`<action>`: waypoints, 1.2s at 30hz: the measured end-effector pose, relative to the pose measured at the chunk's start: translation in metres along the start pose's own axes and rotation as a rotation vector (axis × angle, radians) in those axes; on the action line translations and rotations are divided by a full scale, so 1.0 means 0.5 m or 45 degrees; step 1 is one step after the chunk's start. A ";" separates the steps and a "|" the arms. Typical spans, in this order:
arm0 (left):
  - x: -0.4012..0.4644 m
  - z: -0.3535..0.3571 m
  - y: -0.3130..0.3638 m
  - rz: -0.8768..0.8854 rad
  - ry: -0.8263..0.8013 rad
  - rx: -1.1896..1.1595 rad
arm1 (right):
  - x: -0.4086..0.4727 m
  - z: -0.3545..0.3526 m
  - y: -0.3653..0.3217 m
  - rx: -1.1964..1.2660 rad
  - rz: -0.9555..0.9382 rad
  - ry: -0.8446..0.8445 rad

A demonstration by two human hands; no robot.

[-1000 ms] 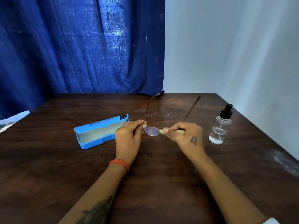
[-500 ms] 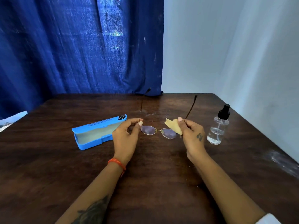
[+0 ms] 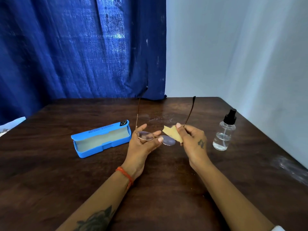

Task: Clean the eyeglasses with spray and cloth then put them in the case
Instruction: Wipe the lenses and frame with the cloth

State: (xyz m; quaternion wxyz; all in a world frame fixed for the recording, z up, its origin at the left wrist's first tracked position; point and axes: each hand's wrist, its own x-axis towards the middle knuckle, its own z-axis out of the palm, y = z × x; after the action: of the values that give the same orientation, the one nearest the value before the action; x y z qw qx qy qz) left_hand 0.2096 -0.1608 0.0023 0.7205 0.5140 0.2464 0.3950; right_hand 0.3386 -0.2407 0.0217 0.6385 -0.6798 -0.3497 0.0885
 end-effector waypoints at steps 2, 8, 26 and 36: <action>0.000 0.003 -0.001 0.010 0.004 0.042 | 0.000 0.002 -0.002 0.006 0.003 -0.019; 0.002 0.001 0.002 0.041 0.000 -0.022 | -0.001 0.003 -0.005 0.127 0.075 -0.024; 0.007 0.001 0.003 0.213 0.071 -0.119 | -0.037 0.017 -0.014 -0.521 -0.654 -0.200; 0.008 -0.002 0.002 0.251 0.038 -0.082 | -0.031 0.003 -0.017 -0.728 -0.703 -0.288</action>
State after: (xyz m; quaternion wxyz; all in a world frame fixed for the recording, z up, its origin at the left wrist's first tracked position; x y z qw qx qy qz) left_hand 0.2109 -0.1569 0.0029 0.6906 0.5063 0.1925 0.4792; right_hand 0.3232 -0.2488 0.0245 0.3813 -0.6965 -0.5973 -0.1127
